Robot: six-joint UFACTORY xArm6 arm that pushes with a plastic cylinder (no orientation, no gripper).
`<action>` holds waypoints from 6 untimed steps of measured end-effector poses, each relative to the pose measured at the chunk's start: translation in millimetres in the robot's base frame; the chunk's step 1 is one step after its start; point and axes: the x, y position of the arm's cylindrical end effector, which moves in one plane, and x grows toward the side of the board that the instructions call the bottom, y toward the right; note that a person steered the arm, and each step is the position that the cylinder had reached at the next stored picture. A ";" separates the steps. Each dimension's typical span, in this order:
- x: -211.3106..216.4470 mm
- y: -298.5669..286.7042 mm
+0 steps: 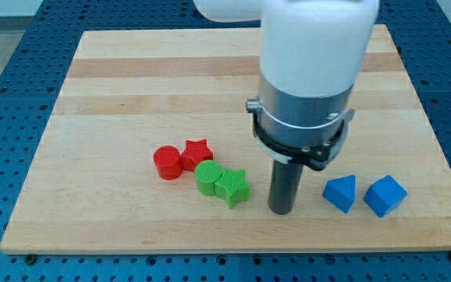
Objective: Push the blue triangle into the blue cube
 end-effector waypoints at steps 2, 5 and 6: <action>0.9 74.6; 5.7 87.6; 5.7 37.6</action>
